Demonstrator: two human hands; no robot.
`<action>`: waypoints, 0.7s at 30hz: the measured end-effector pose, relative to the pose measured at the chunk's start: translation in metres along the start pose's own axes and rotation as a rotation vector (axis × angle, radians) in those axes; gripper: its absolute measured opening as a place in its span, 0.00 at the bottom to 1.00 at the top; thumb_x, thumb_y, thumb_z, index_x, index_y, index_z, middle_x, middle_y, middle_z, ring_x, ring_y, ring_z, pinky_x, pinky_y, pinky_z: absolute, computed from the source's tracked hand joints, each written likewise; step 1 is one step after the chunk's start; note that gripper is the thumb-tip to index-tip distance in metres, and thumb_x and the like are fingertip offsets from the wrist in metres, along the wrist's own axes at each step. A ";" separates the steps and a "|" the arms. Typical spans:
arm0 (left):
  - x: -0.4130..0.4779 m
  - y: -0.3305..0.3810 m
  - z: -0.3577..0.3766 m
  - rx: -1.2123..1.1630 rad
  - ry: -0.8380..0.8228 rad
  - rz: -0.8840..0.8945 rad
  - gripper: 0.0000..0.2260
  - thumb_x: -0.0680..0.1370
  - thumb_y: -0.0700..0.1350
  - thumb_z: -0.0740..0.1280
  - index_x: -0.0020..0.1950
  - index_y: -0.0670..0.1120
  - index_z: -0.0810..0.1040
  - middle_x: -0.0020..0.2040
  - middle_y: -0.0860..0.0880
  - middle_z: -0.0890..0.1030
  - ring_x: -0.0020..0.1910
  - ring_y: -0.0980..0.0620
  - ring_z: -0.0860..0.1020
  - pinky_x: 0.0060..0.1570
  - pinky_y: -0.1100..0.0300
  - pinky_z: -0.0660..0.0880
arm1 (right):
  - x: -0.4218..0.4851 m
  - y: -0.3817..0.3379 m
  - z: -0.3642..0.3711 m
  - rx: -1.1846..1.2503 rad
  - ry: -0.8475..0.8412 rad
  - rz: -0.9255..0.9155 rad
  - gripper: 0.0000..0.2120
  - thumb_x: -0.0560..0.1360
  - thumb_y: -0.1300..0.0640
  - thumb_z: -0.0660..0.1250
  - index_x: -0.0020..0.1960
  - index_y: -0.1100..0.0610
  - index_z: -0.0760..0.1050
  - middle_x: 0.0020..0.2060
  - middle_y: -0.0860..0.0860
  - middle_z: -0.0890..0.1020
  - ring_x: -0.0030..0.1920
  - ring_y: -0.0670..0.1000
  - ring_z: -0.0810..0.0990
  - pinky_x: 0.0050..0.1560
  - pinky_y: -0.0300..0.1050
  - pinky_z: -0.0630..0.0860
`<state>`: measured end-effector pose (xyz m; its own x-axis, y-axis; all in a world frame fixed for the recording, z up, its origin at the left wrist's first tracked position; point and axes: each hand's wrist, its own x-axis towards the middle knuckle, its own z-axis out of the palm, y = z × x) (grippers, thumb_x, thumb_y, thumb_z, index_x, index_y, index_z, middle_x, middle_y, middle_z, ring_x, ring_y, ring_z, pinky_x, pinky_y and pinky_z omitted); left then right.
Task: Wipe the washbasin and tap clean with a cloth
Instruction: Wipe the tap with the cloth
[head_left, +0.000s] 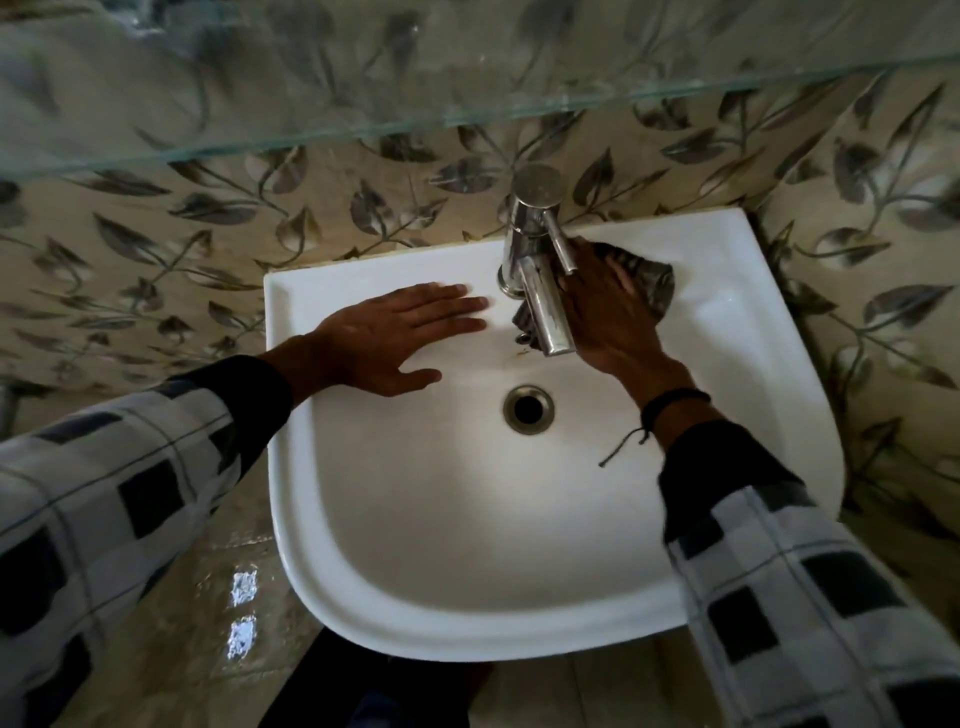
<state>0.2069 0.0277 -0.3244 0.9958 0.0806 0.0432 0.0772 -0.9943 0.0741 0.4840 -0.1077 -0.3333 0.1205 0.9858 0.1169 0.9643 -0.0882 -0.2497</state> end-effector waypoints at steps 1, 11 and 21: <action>0.001 0.000 0.000 -0.002 -0.003 0.004 0.33 0.80 0.54 0.66 0.81 0.45 0.59 0.82 0.47 0.56 0.81 0.47 0.53 0.78 0.44 0.59 | -0.002 0.010 -0.003 -0.008 -0.028 -0.086 0.29 0.83 0.46 0.44 0.79 0.55 0.61 0.79 0.52 0.62 0.79 0.51 0.59 0.77 0.55 0.58; 0.000 0.000 -0.001 0.007 0.003 0.020 0.32 0.80 0.52 0.66 0.81 0.44 0.60 0.82 0.46 0.57 0.81 0.46 0.54 0.78 0.46 0.58 | -0.002 0.002 -0.001 -0.063 -0.012 -0.063 0.27 0.82 0.46 0.51 0.80 0.52 0.61 0.78 0.50 0.64 0.79 0.49 0.59 0.77 0.49 0.49; 0.000 0.001 -0.001 0.010 -0.007 0.016 0.33 0.78 0.50 0.67 0.80 0.45 0.61 0.82 0.47 0.57 0.81 0.46 0.54 0.78 0.45 0.59 | -0.009 0.012 0.003 -0.074 0.016 -0.040 0.26 0.83 0.45 0.47 0.80 0.49 0.60 0.79 0.50 0.61 0.80 0.51 0.57 0.78 0.54 0.50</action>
<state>0.2073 0.0269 -0.3230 0.9972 0.0646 0.0375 0.0621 -0.9960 0.0639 0.4938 -0.1175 -0.3400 0.0843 0.9864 0.1408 0.9831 -0.0592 -0.1733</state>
